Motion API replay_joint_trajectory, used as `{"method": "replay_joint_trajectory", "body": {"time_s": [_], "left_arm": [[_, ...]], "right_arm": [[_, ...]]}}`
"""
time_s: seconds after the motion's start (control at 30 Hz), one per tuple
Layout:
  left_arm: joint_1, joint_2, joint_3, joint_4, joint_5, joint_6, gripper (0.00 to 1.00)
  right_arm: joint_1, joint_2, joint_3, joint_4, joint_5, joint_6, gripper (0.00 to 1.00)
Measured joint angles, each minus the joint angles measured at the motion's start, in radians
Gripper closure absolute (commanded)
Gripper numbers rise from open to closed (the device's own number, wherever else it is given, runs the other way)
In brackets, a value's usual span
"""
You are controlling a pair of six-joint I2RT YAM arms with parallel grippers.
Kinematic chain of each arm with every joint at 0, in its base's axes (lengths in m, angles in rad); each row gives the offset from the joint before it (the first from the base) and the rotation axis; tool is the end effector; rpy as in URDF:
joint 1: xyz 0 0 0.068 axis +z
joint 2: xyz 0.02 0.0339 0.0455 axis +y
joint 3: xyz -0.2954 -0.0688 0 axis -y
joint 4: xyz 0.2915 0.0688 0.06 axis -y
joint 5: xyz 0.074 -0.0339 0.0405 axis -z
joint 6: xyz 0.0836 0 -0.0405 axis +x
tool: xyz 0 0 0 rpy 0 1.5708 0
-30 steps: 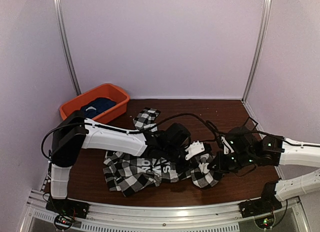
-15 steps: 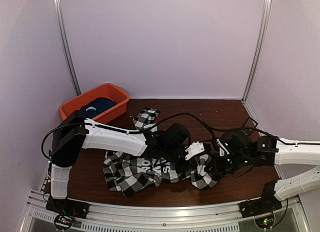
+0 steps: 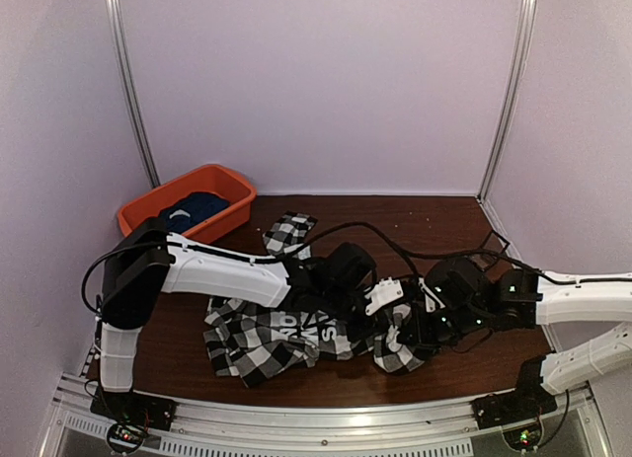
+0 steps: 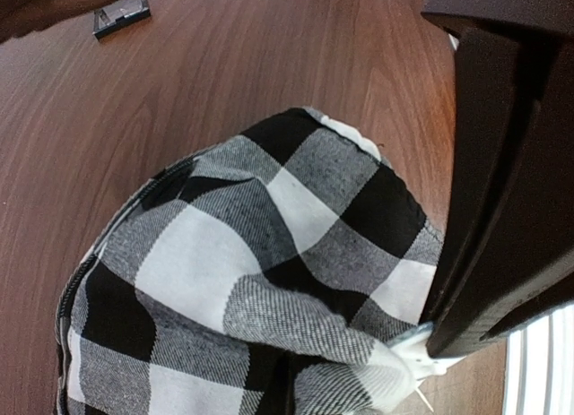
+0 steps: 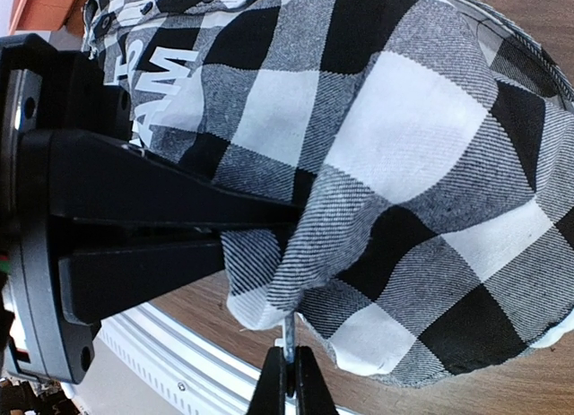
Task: Pin the brooch onto the clothing
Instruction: Pin the brooch at the center of the board.
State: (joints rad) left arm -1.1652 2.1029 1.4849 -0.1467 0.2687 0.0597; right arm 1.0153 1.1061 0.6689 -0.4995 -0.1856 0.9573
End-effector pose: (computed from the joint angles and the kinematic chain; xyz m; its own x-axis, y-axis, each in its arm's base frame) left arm 0.1981 -0.5176 0.1410 -0.2153 0.6472 -0.7313 0.9761 0.1661 -0.1404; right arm 0.1291 0.2372 0.1827 -0.9745 -0.0462 -0.2195 -0.1666 0.8046 0.5700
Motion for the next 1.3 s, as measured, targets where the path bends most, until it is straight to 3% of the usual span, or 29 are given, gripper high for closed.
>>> {"method": "replay_joint_trajectory", "body": {"time_s": [0.13,0.2,0.33,0.7,0.93,1.3], "left_arm": [[0.000,0.000,0.000,0.000,0.000,-0.002,1.00],[0.001,0.000,0.000,0.000,0.001,-0.002,0.79],[0.008,-0.006,-0.013,0.006,0.018,-0.005,0.51],[0.028,-0.110,-0.075,-0.042,0.067,0.008,0.04],[0.027,-0.172,-0.123,-0.034,0.083,0.014,0.02],[0.027,-0.212,-0.216,0.114,0.194,0.108,0.02]], "right_arm": [[0.003,0.006,0.004,-0.006,0.002,-0.001,1.00],[0.005,0.006,0.011,-0.019,0.006,-0.005,1.00],[0.010,-0.007,0.017,-0.055,0.011,-0.027,1.00],[0.021,-0.075,0.023,-0.059,0.005,-0.144,1.00],[0.021,-0.068,0.011,-0.054,-0.006,-0.190,1.00],[0.021,-0.059,0.011,-0.053,-0.053,-0.250,1.00]]}}
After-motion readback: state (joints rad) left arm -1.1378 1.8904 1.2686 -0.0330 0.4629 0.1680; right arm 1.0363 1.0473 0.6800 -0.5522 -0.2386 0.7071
